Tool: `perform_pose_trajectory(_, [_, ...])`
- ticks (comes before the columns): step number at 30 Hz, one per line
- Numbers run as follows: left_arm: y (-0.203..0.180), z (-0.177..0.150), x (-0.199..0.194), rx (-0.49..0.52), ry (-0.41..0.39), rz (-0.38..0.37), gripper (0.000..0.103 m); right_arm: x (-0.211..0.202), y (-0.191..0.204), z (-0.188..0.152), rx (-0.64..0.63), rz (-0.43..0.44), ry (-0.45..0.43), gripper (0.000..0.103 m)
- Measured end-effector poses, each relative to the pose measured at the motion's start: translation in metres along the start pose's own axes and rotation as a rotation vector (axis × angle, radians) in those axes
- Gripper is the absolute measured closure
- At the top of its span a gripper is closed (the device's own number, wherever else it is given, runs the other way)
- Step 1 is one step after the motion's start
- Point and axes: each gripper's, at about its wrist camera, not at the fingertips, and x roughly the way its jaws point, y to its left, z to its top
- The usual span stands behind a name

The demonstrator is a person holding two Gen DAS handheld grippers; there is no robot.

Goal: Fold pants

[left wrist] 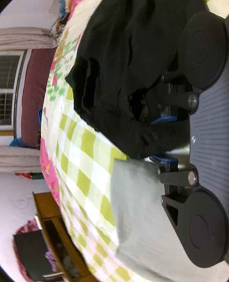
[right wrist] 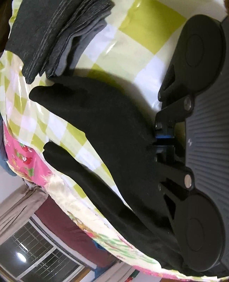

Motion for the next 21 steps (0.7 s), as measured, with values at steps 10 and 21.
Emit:
perform_pose_trajectory(10, [0.02,-0.002,-0.02,0.008,0.005,0.017,0.059,-0.051,-0.006,-0.035,-0.056,0.013,0.029,0.098])
perform_pose_trajectory(21, [0.014,-0.006,-0.027,0.044,0.004,0.109,0.059,-0.043,-0.052,-0.022,0.203,0.04,-0.09,0.074])
